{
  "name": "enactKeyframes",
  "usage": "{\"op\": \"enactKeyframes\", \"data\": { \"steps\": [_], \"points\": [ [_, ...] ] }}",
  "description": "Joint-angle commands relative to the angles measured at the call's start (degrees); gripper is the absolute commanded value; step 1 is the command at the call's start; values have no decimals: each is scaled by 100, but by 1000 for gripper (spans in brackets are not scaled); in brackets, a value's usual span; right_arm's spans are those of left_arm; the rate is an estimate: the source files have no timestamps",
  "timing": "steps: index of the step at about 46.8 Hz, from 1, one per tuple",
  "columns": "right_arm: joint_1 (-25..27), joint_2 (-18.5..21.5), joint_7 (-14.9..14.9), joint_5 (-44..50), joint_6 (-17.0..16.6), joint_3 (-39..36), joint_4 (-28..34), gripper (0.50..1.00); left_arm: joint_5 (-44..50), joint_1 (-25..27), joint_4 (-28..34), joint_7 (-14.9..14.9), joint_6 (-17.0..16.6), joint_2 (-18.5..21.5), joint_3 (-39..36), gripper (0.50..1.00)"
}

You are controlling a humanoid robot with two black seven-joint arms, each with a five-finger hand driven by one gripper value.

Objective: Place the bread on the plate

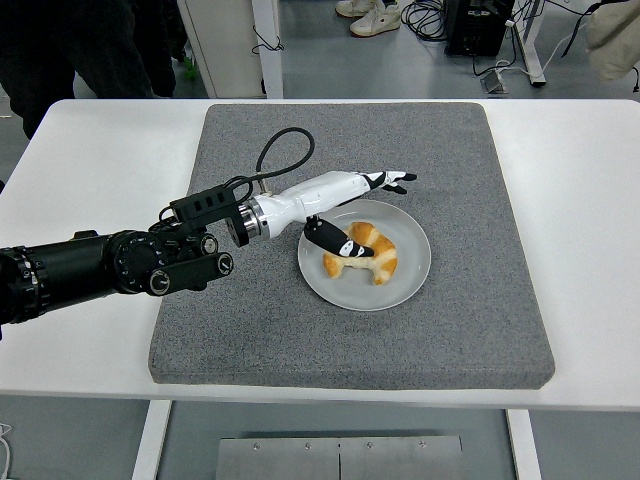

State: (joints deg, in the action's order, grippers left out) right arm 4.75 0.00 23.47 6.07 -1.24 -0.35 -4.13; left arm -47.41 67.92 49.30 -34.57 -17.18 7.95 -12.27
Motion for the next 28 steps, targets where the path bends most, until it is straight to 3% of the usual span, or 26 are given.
{"op": "enactKeyframes", "data": {
  "steps": [1, 12, 28],
  "points": [
    [0, 0, 0, 0, 1, 0, 0, 1000, 240, -24, 1, 3, 13, -39, 277, 911],
    [8, 0, 0, 0, 1, 0, 0, 1000, 1172, 20, 1, 152, 540, -21, 1112, 913],
    [0, 0, 0, 0, 1, 0, 0, 1000, 1700, 55, -8, 996, 707, 40, 2579, 921]
  ]
}}
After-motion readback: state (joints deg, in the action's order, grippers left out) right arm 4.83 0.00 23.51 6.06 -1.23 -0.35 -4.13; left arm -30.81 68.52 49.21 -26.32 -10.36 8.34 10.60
